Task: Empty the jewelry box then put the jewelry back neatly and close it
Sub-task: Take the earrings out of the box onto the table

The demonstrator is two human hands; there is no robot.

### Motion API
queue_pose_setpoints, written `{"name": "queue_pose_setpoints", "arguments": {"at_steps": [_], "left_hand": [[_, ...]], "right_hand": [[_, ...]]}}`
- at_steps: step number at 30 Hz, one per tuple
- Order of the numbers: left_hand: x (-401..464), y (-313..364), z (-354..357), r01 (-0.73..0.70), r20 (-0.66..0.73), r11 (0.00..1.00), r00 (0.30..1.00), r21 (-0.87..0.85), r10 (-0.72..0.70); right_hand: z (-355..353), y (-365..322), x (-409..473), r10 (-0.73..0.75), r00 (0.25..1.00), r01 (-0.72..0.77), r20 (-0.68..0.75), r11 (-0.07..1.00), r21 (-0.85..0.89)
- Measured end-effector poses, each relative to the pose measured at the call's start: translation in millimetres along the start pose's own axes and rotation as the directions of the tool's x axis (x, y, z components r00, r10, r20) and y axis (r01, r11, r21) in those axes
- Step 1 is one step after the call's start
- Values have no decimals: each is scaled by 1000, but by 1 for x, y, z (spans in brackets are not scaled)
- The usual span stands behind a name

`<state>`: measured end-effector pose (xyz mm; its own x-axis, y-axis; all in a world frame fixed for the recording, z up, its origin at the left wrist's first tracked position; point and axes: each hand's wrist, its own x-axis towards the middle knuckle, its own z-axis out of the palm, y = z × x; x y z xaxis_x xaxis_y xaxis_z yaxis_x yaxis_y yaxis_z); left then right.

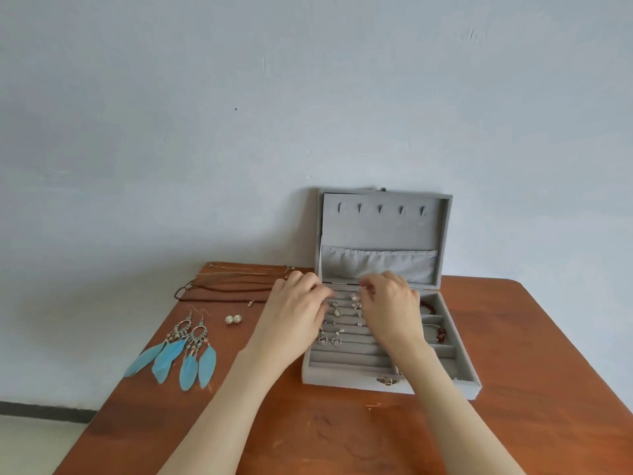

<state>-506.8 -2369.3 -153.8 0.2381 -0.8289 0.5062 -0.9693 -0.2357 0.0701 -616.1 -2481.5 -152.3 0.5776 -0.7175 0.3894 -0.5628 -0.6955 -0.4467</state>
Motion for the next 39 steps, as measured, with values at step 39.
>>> {"name": "queue_pose_setpoints", "arguments": {"at_steps": [39], "left_hand": [[51, 19, -11, 381, 256, 828, 920, -411, -296]], "right_hand": [[-14, 20, 22, 40, 975, -134, 220, 893, 430]]}}
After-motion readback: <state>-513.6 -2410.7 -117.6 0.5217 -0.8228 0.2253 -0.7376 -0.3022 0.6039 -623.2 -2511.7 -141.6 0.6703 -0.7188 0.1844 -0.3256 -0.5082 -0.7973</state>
